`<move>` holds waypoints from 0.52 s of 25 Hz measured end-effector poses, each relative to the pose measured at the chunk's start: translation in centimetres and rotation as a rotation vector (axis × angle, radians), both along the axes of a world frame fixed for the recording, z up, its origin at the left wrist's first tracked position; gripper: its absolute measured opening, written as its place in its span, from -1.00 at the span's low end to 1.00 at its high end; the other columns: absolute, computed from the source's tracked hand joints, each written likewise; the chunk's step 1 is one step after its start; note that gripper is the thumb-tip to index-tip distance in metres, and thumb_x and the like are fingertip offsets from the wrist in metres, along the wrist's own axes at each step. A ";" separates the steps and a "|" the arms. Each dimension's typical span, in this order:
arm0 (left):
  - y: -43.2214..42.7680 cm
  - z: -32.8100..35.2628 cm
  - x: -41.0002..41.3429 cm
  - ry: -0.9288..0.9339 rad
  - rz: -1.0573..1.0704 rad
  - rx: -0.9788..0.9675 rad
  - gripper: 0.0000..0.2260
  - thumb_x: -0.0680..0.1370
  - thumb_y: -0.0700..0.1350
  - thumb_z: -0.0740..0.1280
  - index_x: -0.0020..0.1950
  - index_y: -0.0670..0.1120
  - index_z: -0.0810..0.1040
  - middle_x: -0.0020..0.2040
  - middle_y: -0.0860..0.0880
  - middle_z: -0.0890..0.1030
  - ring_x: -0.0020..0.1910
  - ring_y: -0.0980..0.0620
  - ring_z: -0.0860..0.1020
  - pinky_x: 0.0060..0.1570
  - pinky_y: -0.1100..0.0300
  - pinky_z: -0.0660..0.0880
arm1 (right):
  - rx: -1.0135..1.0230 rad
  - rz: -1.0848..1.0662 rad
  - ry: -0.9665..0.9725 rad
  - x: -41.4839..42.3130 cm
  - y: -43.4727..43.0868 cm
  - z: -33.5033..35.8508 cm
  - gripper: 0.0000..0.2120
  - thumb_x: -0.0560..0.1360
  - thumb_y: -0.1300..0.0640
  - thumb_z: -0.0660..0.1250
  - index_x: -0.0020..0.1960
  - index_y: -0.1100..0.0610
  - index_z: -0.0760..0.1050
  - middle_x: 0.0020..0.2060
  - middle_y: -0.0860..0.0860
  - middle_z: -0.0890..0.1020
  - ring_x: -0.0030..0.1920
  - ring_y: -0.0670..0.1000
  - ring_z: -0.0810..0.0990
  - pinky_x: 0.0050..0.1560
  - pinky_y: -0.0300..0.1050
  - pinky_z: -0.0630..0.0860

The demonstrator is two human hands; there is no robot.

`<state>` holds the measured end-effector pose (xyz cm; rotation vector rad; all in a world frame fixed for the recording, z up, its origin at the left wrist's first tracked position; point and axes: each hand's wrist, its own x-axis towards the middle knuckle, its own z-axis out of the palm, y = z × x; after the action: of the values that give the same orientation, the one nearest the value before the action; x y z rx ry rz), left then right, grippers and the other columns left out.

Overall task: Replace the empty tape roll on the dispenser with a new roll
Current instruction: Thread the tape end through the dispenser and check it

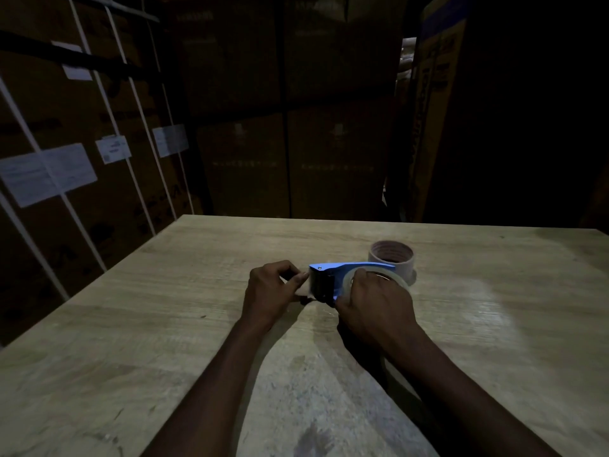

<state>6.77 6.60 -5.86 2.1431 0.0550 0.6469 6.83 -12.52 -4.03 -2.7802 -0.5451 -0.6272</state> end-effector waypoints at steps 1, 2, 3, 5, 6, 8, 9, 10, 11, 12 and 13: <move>0.0 0.1 -0.3 -0.004 -0.017 0.031 -0.90 0.41 -0.03 0.48 -0.30 0.04 0.64 -0.34 0.09 0.65 -0.30 0.12 0.63 -0.24 -0.06 0.62 | -0.002 -0.003 0.004 0.0 0.0 0.0 -0.76 0.42 -0.02 0.20 -0.11 0.16 0.43 -0.22 0.08 0.63 -0.25 0.08 0.53 -0.31 -0.12 0.24; -0.1 0.3 -0.6 0.011 -0.050 0.051 -0.91 0.39 -0.05 0.49 -0.30 0.04 0.66 -0.34 0.09 0.66 -0.31 0.14 0.63 -0.24 -0.03 0.63 | -0.011 -0.004 0.007 0.1 0.0 0.0 -0.76 0.42 -0.02 0.19 -0.10 0.16 0.43 -0.21 0.07 0.62 -0.26 0.07 0.51 -0.31 -0.12 0.24; -0.2 0.6 -0.9 0.050 -0.097 0.059 -0.92 0.38 -0.08 0.51 -0.30 0.02 0.67 -0.34 0.08 0.67 -0.32 0.14 0.64 -0.25 -0.01 0.63 | -0.015 -0.004 0.008 0.2 0.0 0.0 -0.76 0.43 -0.02 0.19 -0.09 0.16 0.43 -0.20 0.07 0.62 -0.24 0.07 0.52 -0.30 -0.12 0.25; -0.6 1.3 -1.4 0.138 -0.192 0.083 -0.87 0.37 -0.15 0.53 -0.35 0.03 0.66 -0.38 0.07 0.66 -0.35 0.16 0.64 -0.29 0.14 0.60 | -0.034 -0.005 -0.003 0.3 0.0 -0.2 -0.73 0.45 -0.04 0.17 -0.05 0.17 0.44 -0.16 0.07 0.62 -0.17 0.09 0.56 -0.28 -0.12 0.26; -0.6 1.5 -1.5 0.175 -0.235 0.080 -0.81 0.37 -0.19 0.53 -0.38 0.04 0.64 -0.43 0.08 0.64 -0.38 0.21 0.61 -0.35 0.27 0.54 | -0.076 0.001 -0.016 0.4 0.0 -0.3 -0.71 0.47 -0.04 0.15 -0.02 0.17 0.43 -0.13 0.08 0.61 -0.14 0.11 0.56 -0.26 -0.11 0.25; -0.5 1.8 -1.6 0.227 -0.293 -0.003 -0.77 0.38 -0.26 0.51 -0.40 0.01 0.63 -0.47 0.08 0.63 -0.43 0.22 0.59 -0.40 0.41 0.46 | -0.160 0.021 -0.025 0.5 0.0 -0.4 -0.68 0.49 -0.04 0.09 0.02 0.18 0.42 -0.08 0.09 0.60 -0.09 0.12 0.56 -0.22 -0.08 0.25; -0.2 1.9 -1.7 0.235 -0.298 -0.053 -0.78 0.39 -0.27 0.50 -0.40 -0.02 0.64 -0.45 0.05 0.63 -0.43 0.19 0.60 -0.40 0.41 0.46 | -0.173 0.028 -0.020 0.6 -0.1 -0.4 -0.68 0.50 -0.04 0.08 0.03 0.18 0.42 -0.07 0.09 0.60 -0.08 0.12 0.55 -0.21 -0.08 0.25; 0.1 1.8 -1.8 0.236 -0.294 -0.096 -0.80 0.39 -0.27 0.50 -0.39 -0.04 0.65 -0.43 0.01 0.64 -0.42 0.13 0.62 -0.40 0.37 0.48 | -0.172 0.033 -0.012 0.6 -0.1 -0.3 -0.69 0.50 -0.03 0.08 0.03 0.18 0.42 -0.07 0.09 0.60 -0.07 0.12 0.55 -0.20 -0.08 0.26; 0.4 1.7 -1.8 0.235 -0.285 -0.134 -0.81 0.40 -0.27 0.50 -0.38 -0.05 0.66 -0.43 -0.01 0.65 -0.41 0.09 0.63 -0.39 0.34 0.50 | -0.171 0.041 -0.006 0.6 -0.1 -0.2 -0.70 0.50 -0.02 0.08 0.02 0.18 0.42 -0.08 0.09 0.60 -0.08 0.12 0.55 -0.20 -0.07 0.28; 0.6 1.6 -1.8 0.229 -0.263 -0.165 -0.82 0.40 -0.26 0.49 -0.37 -0.05 0.66 -0.42 -0.02 0.65 -0.39 0.07 0.64 -0.38 0.32 0.52 | -0.172 0.047 -0.008 0.5 -0.1 -0.1 -0.71 0.49 0.00 0.08 0.01 0.18 0.43 -0.08 0.09 0.61 -0.09 0.12 0.55 -0.20 -0.06 0.29; 0.7 1.4 -1.7 0.220 -0.226 -0.195 -0.81 0.40 -0.26 0.49 -0.37 -0.03 0.66 -0.42 -0.03 0.66 -0.38 0.05 0.65 -0.36 0.28 0.55 | -0.178 0.051 -0.008 0.5 -0.1 -0.1 -0.72 0.49 0.02 0.07 0.01 0.18 0.43 -0.09 0.09 0.60 -0.09 0.12 0.55 -0.21 -0.05 0.29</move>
<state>5.08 7.28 -4.47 1.9863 -0.0057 0.2623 7.28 -12.61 -4.15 -2.9189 -0.7027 -0.6059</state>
